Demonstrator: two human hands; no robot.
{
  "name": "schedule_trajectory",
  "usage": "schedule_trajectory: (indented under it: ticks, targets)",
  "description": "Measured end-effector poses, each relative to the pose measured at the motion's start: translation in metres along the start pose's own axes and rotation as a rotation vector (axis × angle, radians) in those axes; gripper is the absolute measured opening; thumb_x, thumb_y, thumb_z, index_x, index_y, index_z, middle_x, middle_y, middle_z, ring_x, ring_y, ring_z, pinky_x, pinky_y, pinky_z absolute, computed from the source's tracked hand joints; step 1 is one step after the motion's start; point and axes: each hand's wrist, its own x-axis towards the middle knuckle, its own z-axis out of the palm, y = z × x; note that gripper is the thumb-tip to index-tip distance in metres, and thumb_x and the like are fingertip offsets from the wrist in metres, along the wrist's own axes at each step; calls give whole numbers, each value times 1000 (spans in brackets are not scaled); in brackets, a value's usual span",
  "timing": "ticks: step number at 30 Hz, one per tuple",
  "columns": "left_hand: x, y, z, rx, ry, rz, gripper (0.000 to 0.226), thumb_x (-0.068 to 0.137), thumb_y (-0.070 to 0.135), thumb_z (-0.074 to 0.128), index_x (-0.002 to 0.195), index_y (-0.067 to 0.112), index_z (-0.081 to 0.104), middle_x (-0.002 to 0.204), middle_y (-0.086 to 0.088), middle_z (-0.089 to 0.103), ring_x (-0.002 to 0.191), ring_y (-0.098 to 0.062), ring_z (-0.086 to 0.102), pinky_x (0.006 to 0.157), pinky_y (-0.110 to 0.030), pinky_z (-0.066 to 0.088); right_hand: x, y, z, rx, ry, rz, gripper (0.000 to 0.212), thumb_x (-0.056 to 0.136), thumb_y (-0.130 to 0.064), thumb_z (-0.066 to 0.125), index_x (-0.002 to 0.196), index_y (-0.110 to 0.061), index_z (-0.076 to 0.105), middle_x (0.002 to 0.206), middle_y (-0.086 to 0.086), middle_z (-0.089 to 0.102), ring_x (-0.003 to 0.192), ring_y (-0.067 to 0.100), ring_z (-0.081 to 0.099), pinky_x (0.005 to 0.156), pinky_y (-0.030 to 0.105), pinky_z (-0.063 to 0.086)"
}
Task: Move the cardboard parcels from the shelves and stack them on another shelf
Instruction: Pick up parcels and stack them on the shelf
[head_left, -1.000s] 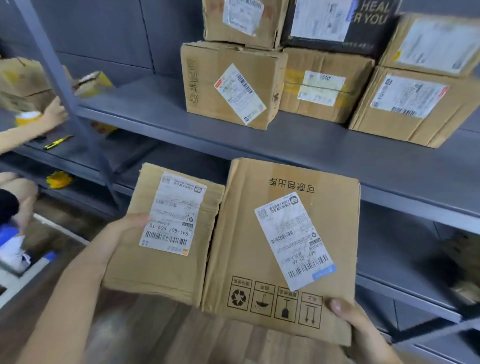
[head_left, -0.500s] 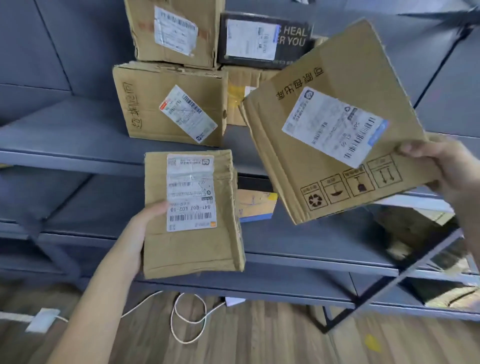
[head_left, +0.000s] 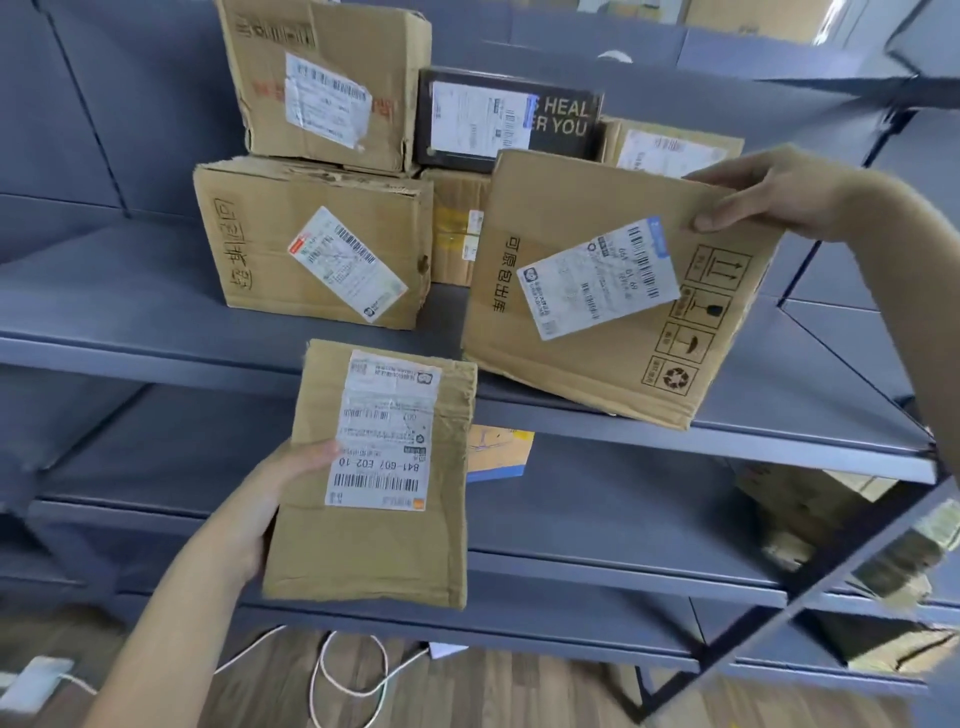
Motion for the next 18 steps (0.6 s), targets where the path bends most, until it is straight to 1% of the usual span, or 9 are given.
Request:
schedule_trajectory:
  ticks: [2,4,6,8,10,11,13,15,18]
  targets:
    - [3,-1,0,-6,42,-13,107,-7,56,84,89,13,63,65,2,73,57,-7,69,52,-20,51,2,4,3,-39,86,-43,55,72,-14,77,124,-20,61,112,0,63,90,13,62,93,32,47]
    - [7,-7,-1,-56,23,-44,97,13,45,89,101,11,64,82,-6,75,66,-13,72,48,-18,52,3,16,11,-16,202,-102,55,72,-18,78,124,-17,61,114,1,60,93,14,60,86,25,49]
    - [16,-14,-4,-51,51,-98,62,44,27,76,100,7,62,109,-16,69,64,-8,71,48,-16,51,0,32,24,148,352,-186,74,57,-39,83,124,-16,60,114,-1,60,99,14,60,79,18,54]
    - [32,-16,-6,15,115,-129,48,51,17,68,94,2,58,101,-14,67,46,3,62,42,-9,45,-2,53,42,353,488,-274,102,45,-55,85,133,-21,47,120,-4,54,108,11,57,83,19,54]
    - [47,-21,-9,39,148,-144,33,63,3,70,92,4,55,92,-11,69,40,7,57,40,-7,41,-2,76,66,555,472,-301,120,48,-50,88,143,-18,22,131,4,47,117,15,54,92,28,52]
    - [52,-25,-12,70,160,-149,21,70,-1,67,85,8,54,105,-19,64,40,8,56,40,-6,40,-1,86,81,617,441,-296,122,50,-45,90,143,-14,17,132,10,47,118,17,55,94,31,51]
    - [60,-30,-17,113,153,-163,18,77,3,62,77,17,50,134,-31,44,51,4,60,43,-2,38,-2,98,108,673,413,-247,105,50,-42,90,131,-14,30,123,9,57,109,13,62,89,30,53]
    - [61,-31,-15,132,140,-178,15,70,11,59,85,13,54,138,-32,40,55,1,62,45,-3,40,-1,105,129,692,455,-234,81,52,-46,89,116,-21,45,112,0,64,102,11,65,84,27,54]
    - [52,-33,-14,215,187,-152,50,71,10,73,115,1,52,131,-21,47,58,-14,57,46,-9,38,10,103,140,656,565,-223,43,73,-26,79,106,-21,53,102,-8,65,87,-2,65,78,24,51]
